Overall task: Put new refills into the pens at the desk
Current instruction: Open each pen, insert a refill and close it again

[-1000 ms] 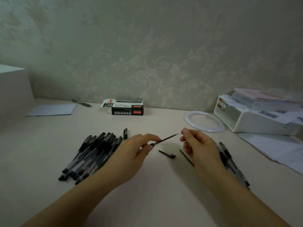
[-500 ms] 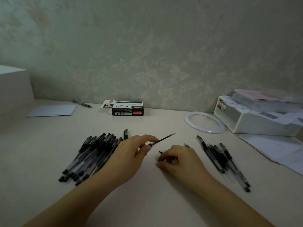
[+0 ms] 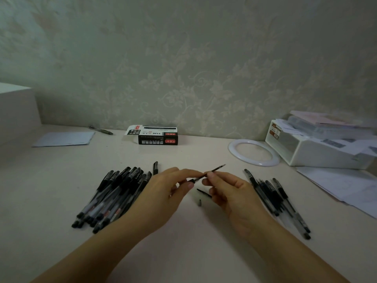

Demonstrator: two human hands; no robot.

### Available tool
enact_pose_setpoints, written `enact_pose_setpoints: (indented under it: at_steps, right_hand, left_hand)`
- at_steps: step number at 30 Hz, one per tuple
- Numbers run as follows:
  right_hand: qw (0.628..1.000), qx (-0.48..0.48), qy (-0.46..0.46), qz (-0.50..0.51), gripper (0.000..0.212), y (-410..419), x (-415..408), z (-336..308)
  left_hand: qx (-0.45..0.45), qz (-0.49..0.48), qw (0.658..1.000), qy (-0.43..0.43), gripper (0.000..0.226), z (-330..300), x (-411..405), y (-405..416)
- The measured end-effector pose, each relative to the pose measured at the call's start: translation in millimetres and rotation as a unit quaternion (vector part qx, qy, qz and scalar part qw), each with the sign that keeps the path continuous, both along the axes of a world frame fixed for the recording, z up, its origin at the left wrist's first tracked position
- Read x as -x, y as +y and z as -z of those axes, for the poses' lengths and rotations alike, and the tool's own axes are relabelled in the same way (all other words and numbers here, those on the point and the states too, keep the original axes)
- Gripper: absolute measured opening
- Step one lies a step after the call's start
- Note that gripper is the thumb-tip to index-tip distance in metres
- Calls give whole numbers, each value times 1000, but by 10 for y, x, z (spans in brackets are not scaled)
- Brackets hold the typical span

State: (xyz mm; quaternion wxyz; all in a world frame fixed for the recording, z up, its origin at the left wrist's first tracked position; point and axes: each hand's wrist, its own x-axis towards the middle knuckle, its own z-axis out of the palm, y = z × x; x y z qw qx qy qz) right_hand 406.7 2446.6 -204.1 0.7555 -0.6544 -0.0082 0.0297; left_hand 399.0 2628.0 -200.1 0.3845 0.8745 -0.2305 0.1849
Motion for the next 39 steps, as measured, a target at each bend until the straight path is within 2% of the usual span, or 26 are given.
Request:
enact_pose_setpoints:
  at_steps: [2, 4, 6, 7, 9, 12, 14, 17, 20, 23, 26, 31, 34, 39]
  right_hand:
    - [999, -42, -8, 27, 11, 1, -28, -31]
    - [990, -109, -19, 92, 15, -61, -78, -90]
    - [982, -108, -46, 151, 17, -188, -134, -150]
    - [982, -64, -62, 168, 17, -258, -161, -166]
    - [975, 100, -90, 177, 16, -363, -196, -145]
    - [907, 373, -128, 149, 15, -362, -192, -45]
    - [862, 463, -159, 132, 15, -335, -176, 31]
    - [828, 521, -171, 118, 13, -333, -170, 90]
    - [812, 546, -171, 117, 13, -344, -183, 95]
    - [806, 552, -179, 114, 12, -357, -192, 104]
    - [795, 563, -197, 113, 13, -368, -205, 107]
    - [801, 525, -257, 132, 12, -335, -192, 74]
    - [800, 514, -281, 131, 8, -318, -177, 61]
    - [808, 507, -273, 122, 6, -291, -152, 68]
  left_hand:
    - [-6, -3, 1000, 1, 29, -2, -3, 14]
    - [-18, -12, 1000, 3, 27, 0, -10, 29]
    - [-15, -24, 1000, 7, 25, 4, -29, 53]
    - [-8, -32, 999, 13, 24, 2, -40, 69]
    - [-3, -53, 998, 25, 21, -2, -64, 106]
    - [-15, -88, 996, 26, 17, -9, -87, 164]
    - [-22, -105, 994, 18, 16, -18, -91, 188]
    - [-18, -118, 993, 17, 14, -35, -83, 202]
    - [-25, -127, 991, 33, 11, -56, -79, 236]
    - [-74, -156, 983, 58, 6, -110, -106, 324]
    - [-128, -183, 971, 89, 12, -208, -113, 490]
    - [-239, -184, 943, 141, 24, -354, -21, 732]
    - [-268, -185, 928, 182, 21, -418, 25, 799]
    - [-293, -183, 919, 191, 22, -414, 73, 792]
